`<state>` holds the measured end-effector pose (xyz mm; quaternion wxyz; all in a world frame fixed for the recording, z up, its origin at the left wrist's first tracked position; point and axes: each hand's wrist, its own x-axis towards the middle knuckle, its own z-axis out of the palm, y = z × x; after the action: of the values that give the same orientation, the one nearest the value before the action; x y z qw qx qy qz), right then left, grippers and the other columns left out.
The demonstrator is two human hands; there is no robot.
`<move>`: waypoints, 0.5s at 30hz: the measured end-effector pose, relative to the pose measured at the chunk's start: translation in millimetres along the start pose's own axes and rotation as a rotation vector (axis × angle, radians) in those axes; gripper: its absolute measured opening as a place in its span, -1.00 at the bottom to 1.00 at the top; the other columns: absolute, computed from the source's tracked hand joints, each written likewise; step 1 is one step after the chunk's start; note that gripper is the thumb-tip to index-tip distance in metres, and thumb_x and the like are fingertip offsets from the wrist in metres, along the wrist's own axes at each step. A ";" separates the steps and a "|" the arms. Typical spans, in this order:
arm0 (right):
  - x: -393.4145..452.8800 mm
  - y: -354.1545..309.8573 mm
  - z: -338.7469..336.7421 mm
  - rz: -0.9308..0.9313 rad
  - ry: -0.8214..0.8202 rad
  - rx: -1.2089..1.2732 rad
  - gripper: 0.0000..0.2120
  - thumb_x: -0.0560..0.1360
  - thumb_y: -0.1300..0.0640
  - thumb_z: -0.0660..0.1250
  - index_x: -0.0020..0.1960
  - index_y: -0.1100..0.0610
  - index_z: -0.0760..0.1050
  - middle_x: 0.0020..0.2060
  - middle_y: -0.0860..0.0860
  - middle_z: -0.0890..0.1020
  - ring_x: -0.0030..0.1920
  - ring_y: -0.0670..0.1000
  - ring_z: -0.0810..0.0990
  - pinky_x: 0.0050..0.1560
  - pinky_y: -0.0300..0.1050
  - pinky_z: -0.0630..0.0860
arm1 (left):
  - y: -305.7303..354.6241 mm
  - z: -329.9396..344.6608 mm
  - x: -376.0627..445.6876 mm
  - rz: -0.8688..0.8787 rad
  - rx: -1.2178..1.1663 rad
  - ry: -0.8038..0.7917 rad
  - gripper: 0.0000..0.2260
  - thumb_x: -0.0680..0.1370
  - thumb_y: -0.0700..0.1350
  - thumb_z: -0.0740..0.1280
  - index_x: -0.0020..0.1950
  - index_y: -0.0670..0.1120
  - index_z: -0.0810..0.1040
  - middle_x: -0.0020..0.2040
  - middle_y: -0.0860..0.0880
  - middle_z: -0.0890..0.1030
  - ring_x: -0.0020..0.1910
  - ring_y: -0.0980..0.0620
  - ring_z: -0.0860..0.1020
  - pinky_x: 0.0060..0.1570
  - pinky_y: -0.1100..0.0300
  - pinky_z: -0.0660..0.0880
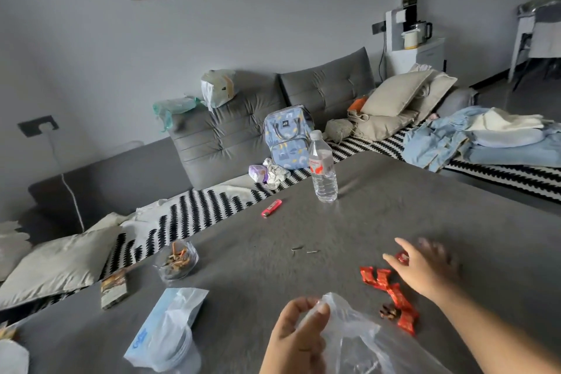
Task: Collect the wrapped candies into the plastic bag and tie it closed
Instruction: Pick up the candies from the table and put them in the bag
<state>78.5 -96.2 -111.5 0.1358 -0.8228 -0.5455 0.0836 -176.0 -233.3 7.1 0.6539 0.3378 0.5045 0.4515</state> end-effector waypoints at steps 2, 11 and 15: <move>-15.9 -9.5 6.3 -0.088 0.044 -0.110 -0.49 0.47 -0.37 0.06 0.36 -0.25 0.28 0.42 -0.01 0.35 0.40 0.12 0.28 0.32 0.11 0.25 | -4.1 2.8 1.2 -0.005 0.012 -0.001 -0.71 0.25 -0.14 0.49 -0.12 -0.19 0.51 -0.44 -0.07 0.37 -0.63 0.11 0.25 -0.60 0.41 0.17; -33.1 -0.8 11.5 -0.286 0.218 -0.046 -0.66 -0.05 0.24 0.68 -0.42 0.23 0.57 -0.44 0.19 0.57 -0.55 0.20 0.54 -0.65 -0.13 0.43 | 0.0 2.2 -3.4 -0.033 0.111 0.065 -0.75 0.40 -0.11 0.47 0.00 -0.21 0.58 -0.35 -0.10 0.48 -0.53 0.07 0.34 -0.55 0.34 0.24; -44.8 0.9 -19.7 -0.202 0.181 0.144 -0.79 0.28 0.24 0.55 -0.33 0.28 0.52 -0.33 0.17 0.52 -0.38 0.23 0.57 -0.43 -0.10 0.37 | 6.0 2.2 -10.8 -0.020 0.109 0.056 -0.91 0.50 -0.18 0.35 -0.06 -0.20 0.56 -0.42 -0.05 0.52 -0.62 0.12 0.39 -0.64 0.35 0.27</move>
<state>67.5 -140.3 -93.5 0.2509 -0.7559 -0.6038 0.0340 -176.2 -241.2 16.9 0.6246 0.3552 0.5498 0.4259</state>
